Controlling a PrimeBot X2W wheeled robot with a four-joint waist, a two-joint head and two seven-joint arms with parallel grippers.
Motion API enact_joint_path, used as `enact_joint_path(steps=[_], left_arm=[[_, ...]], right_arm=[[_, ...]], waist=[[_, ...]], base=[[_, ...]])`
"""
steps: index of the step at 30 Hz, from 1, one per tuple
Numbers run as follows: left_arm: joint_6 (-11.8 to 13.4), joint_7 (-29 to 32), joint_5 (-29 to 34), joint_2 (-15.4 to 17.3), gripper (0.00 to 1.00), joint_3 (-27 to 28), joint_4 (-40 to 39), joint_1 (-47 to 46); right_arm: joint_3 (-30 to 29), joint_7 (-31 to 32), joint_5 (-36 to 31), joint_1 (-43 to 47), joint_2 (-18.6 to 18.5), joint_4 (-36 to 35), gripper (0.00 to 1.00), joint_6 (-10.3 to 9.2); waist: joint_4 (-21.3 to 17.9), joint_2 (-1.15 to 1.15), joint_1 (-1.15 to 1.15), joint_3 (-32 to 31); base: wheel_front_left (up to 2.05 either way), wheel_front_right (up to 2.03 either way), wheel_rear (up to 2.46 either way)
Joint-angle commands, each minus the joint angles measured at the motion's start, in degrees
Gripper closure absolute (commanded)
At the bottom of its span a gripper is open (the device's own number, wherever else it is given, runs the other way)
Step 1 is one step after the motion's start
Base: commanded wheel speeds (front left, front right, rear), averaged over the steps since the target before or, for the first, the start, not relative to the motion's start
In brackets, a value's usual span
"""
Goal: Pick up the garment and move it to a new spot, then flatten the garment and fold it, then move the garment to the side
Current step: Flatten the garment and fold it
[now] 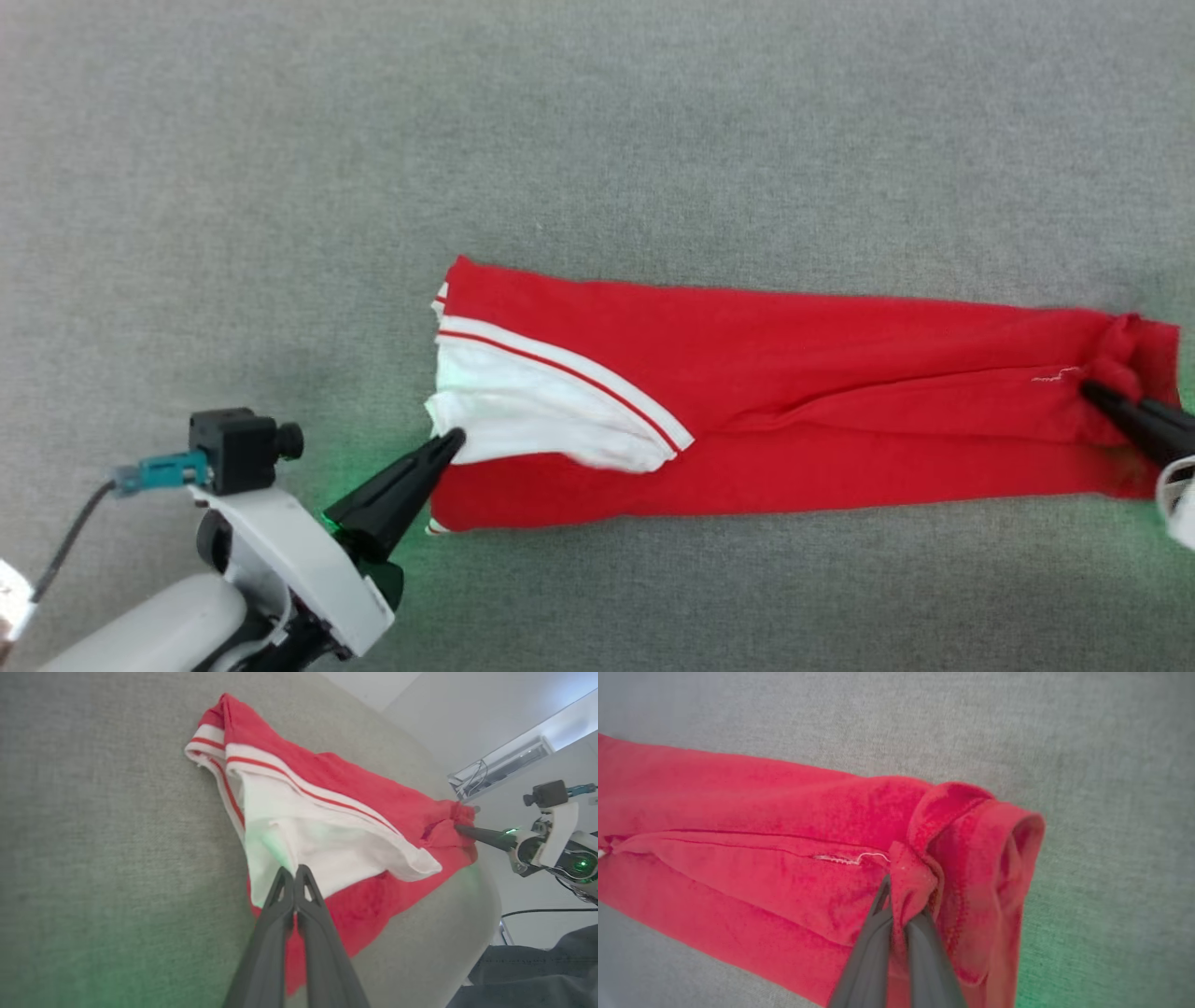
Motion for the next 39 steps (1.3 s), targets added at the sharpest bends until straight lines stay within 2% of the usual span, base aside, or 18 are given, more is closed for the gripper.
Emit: enact_joint_path(steps=[1, 7, 8, 9, 10, 11, 12, 13, 14, 19, 25, 26, 28, 32, 39], left_arm=[[-0.4, -0.3, 0.8, -1.5, 1.00, -0.4, 2.1, -0.1], [-2.0, -1.4, 2.5, -5.2, 1.00, -0.6, 9.1, -1.5], [-2.0, -1.8, 3.0, -5.6, 0.87, -0.4, 9.8, -1.5], [-1.7, -2.2, 4.0, -5.8, 0.72, -0.2, 10.7, -1.5], [-1.4, -2.7, 5.3, -5.9, 0.59, -0.1, 11.3, -1.4], [-1.3, -2.9, 6.2, -6.2, 0.51, -0.1, 11.7, -0.9], [-1.0, -3.2, 7.0, -6.6, 0.25, 0.3, 12.1, -0.1], [-0.8, -3.4, 7.6, -7.0, 0.09, 0.9, 12.4, 0.5], [-0.6, -3.6, 8.1, -7.5, 0.00, 1.6, 12.3, 1.2], [0.2, -3.8, 11.3, -9.8, 0.00, 7.5, 10.7, 4.6], [0.5, -3.7, 19.2, -15.7, 0.00, 20.7, 6.8, 12.6], [-0.1, -3.7, 21.8, -18.2, 0.00, 25.0, 5.9, 15.8], [-0.8, -3.7, 24.1, -20.3, 0.00, 28.7, 5.7, 18.5], [-1.6, -3.7, 31.0, -23.1, 0.00, 32.8, 8.1, 21.9], [-3.5, -3.7, 39.9, -29.3, 0.00, 41.5, 11.4, 23.5]], right_arm=[[-0.4, -0.1, -0.9, 0.5, 1.3, 0.6, 1.00, -0.07], [-1.0, -0.8, -3.8, -0.5, 5.1, 2.3, 1.00, -0.09], [-1.0, -1.3, -4.3, -0.7, 5.7, 2.1, 0.81, -0.09], [-1.0, -1.8, -4.6, -0.6, 6.2, 2.0, 0.56, -0.08], [-1.0, -2.2, -4.9, -0.5, 6.5, 1.9, 0.07, -0.08], [-1.2, -2.6, -5.1, -0.5, 6.8, 1.6, 0.00, -0.07], [-1.5, -3.0, -4.9, -0.4, 7.0, 1.4, 0.00, -0.08], [-1.9, -3.2, -4.5, -0.1, 7.0, 1.2, 0.00, -0.08], [-2.2, -3.3, -4.4, 0.2, 6.9, 1.0, 0.00, -0.08], [-3.9, -2.8, -3.5, 1.4, 5.1, 0.5, 0.00, -0.08], [-7.8, -1.6, -1.0, 4.8, 2.3, 1.6, 0.00, -0.08], [-9.3, -0.8, 0.0, 5.9, 1.6, 2.8, 0.00, -0.08], [-10.4, 0.0, 0.9, 6.8, 1.5, 4.2, 0.00, -0.08], [-11.6, 2.0, 1.8, 8.0, 1.9, 6.9, 0.00, -0.07], [-11.6, 5.4, 2.9, 8.6, 3.4, 9.5, 0.00, -0.07]], waist=[[-0.7, 0.00, 0.00, 1.1], [-1.5, 0.00, 0.00, 1.9], [-1.7, 0.00, 0.00, 1.7], [-1.9, 0.00, 0.00, 1.3], [-2.1, 0.00, 0.00, 0.8], [-2.2, 0.00, 0.00, 0.3], [-2.3, 0.00, 0.00, -0.2], [-2.4, 0.00, 0.00, -0.8], [-2.4, 0.00, 0.00, -1.3], [-1.7, 0.00, 0.00, -3.0], [0.8, 0.00, 0.00, -4.2], [1.6, 0.00, 0.00, -4.4], [2.4, 0.00, 0.00, -4.4], [3.4, 0.00, 0.00, -4.4], [4.7, 0.00, 0.00, -4.1]], base=[[0.00, 0.00, 0.00], [0.00, 0.00, 0.00], [0.00, 0.00, 0.00], [0.00, 0.00, 0.00], [0.00, 0.00, 0.00], [0.00, 0.00, 0.00], [0.00, 0.00, 0.00], [0.00, 0.00, 0.00], [0.00, 0.00, 0.00], [0.00, 0.00, 0.00], [0.00, 0.00, 0.00], [0.00, 0.00, 0.00], [0.00, 0.00, 0.00], [0.00, 0.00, 0.00], [0.00, 0.00, 0.00]])
